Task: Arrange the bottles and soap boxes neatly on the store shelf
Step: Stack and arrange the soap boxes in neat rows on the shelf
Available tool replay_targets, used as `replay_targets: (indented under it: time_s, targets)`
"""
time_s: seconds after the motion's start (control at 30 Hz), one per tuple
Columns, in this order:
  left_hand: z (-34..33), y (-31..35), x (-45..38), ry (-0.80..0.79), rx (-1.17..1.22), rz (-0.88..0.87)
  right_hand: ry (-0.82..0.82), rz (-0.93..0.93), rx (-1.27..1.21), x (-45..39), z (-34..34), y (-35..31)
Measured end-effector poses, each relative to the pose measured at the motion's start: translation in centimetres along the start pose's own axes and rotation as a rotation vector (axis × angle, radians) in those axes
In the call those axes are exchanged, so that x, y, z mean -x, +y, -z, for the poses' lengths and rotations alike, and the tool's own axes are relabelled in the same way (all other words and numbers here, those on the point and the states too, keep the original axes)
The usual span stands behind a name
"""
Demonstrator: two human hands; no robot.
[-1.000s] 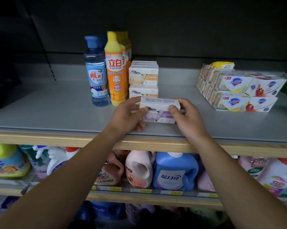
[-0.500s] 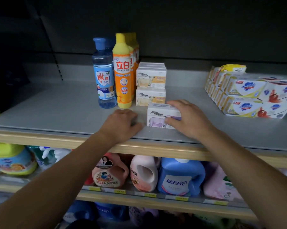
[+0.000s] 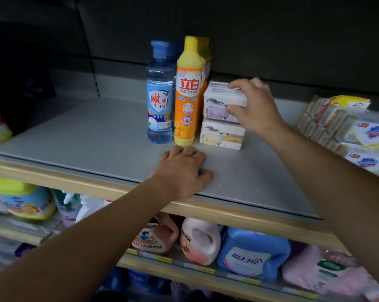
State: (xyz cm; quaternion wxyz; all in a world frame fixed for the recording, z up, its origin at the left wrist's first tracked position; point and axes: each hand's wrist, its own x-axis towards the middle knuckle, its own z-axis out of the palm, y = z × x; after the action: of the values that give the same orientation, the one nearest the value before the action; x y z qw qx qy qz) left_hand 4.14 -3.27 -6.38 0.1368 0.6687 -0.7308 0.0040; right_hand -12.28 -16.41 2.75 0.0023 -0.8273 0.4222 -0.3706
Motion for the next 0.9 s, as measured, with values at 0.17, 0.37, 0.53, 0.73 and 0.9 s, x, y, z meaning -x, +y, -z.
replay_targets:
  time_s: [0.17, 0.37, 0.53, 0.73, 0.9]
  targets:
    - [0.1, 0.2, 0.0, 0.001, 0.002, 0.006, -0.076, -0.004, 0.103, -0.9, -1.9, 0.8]
    - [0.0, 0.2, 0.0, 0.0, -0.001, 0.006, -0.182, 0.014, 0.171, -1.7, -1.2, 1.2]
    - [0.1, 0.3, 0.0, -0.006, 0.004, 0.005, -0.188, 0.015, 0.172, -1.4, -0.8, 1.7]
    - [0.1, 0.3, 0.0, -0.009, 0.0, 0.008, -0.19, 0.009, 0.168, -1.5, -0.9, 2.0]
    - [0.1, 0.2, 0.0, -0.018, -0.001, 0.007, -0.199, -0.005, 0.167, -1.4, -1.0, 2.0]
